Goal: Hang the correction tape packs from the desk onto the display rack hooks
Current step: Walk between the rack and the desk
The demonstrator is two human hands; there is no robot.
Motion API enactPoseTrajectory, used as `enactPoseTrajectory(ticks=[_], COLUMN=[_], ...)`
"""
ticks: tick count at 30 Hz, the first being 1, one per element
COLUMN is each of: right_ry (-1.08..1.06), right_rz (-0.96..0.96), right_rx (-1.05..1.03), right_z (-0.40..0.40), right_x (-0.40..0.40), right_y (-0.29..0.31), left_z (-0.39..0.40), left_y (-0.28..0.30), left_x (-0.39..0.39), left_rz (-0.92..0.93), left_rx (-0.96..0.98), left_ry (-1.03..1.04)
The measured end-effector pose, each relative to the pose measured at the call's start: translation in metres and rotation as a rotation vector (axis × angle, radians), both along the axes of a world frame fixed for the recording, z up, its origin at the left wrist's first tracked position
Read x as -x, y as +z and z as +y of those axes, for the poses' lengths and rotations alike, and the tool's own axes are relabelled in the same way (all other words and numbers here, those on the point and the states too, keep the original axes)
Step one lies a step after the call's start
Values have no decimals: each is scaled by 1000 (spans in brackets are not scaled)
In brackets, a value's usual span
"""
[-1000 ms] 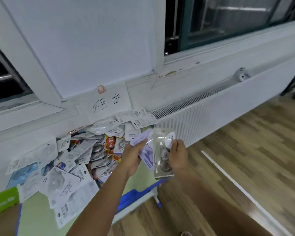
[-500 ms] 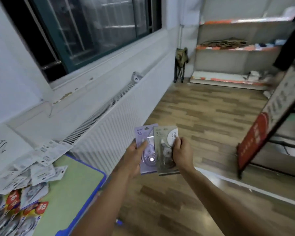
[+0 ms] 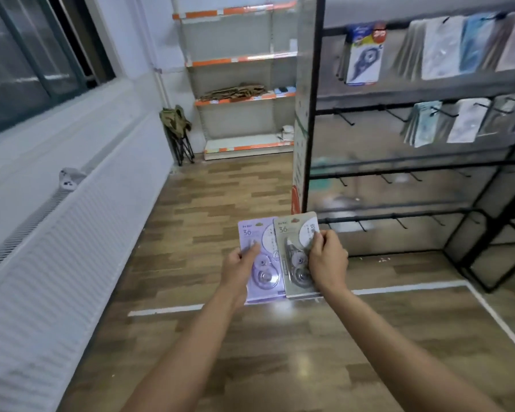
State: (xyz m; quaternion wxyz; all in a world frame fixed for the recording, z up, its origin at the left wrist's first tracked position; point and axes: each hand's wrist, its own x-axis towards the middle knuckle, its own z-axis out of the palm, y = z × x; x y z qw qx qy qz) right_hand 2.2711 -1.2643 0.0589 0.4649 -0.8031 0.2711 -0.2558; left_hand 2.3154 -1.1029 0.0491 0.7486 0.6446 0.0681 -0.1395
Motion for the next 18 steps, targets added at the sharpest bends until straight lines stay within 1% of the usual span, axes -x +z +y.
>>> enactPoseTrajectory(ticks=[4, 9, 13, 18], right_ry=[-113, -284, -332, -353], right_rz=[8, 0, -29, -25], right_rx=[-1, 20, 40, -22], right_z=[-71, -148, -216, -294], right_x=[2, -11, -37, -66], right_y=[-1, -3, 3, 20], left_z=[-81, -171, -246, -341], left_y=[1, 1, 6, 20], left_x=[-14, -45, -83, -129], left_rz=[-26, -68, -49, -61], left_rx=[-6, -33, 16, 40], left_ry=[-160, -270, -347, -442])
